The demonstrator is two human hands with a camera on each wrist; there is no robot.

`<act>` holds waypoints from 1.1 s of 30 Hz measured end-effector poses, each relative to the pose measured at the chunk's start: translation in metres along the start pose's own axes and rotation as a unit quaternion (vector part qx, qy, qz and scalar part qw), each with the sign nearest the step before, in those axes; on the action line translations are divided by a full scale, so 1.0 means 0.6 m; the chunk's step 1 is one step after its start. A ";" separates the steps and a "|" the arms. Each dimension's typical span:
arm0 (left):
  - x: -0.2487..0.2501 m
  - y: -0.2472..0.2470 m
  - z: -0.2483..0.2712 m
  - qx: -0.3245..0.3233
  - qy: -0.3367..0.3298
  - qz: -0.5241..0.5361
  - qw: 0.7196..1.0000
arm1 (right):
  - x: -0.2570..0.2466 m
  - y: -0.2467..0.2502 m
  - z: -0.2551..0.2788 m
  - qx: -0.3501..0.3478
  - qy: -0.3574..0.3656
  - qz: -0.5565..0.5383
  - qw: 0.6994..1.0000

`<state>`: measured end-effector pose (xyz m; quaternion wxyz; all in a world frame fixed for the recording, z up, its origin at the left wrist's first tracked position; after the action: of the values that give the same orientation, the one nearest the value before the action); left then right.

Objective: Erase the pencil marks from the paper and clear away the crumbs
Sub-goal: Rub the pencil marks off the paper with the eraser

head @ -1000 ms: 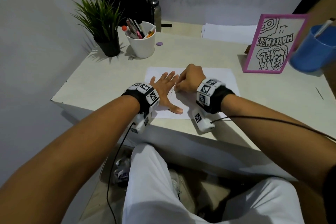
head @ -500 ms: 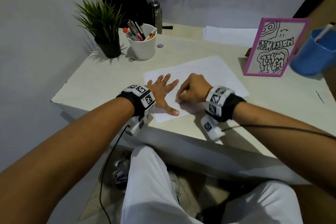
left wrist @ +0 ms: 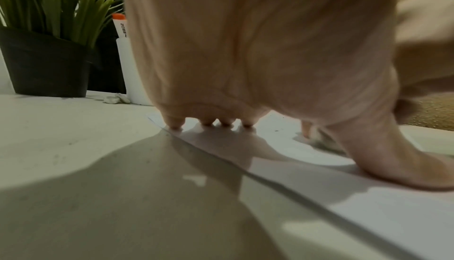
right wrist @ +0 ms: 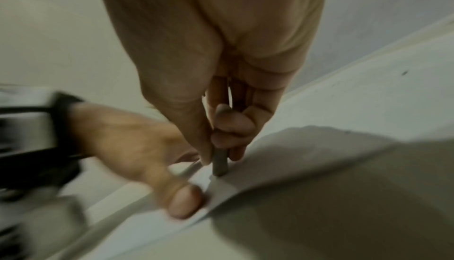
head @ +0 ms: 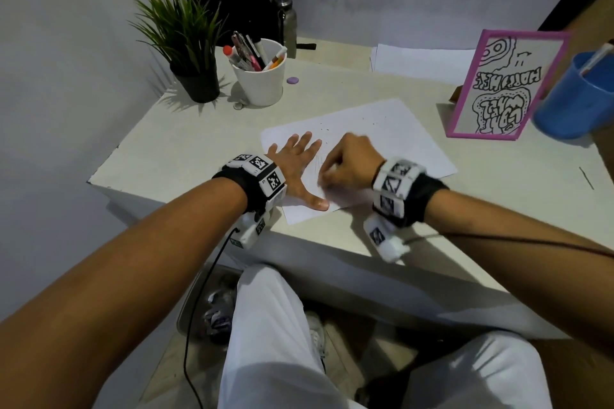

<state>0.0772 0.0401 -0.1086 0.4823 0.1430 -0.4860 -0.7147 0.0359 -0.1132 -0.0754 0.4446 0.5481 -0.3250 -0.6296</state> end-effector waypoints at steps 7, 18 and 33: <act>-0.004 0.000 -0.001 -0.003 -0.001 0.001 1.000 | 0.016 0.051 -0.061 0.041 -0.071 -0.044 0.996; -0.007 -0.003 -0.007 -0.005 0.003 -0.005 1.000 | -0.016 0.047 -0.069 0.063 -0.082 -0.031 0.994; -0.007 -0.004 -0.007 0.000 -0.008 0.006 1.000 | -0.022 0.016 -0.047 0.028 -0.066 -0.002 0.997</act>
<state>0.0809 0.0412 -0.1140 0.4828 0.1346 -0.4901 -0.7131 0.0652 -0.1027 -0.0669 0.4055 0.5180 -0.3703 -0.6558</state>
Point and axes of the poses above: each hand's wrist, its own z-axis away from the middle knuckle, its own y-axis out of the back of the hand, x = y × z, the point moved 2 cm from there along -z, towards the middle knuckle, and after that the axes turned 10 degrees about z, right-handed, at the moved point
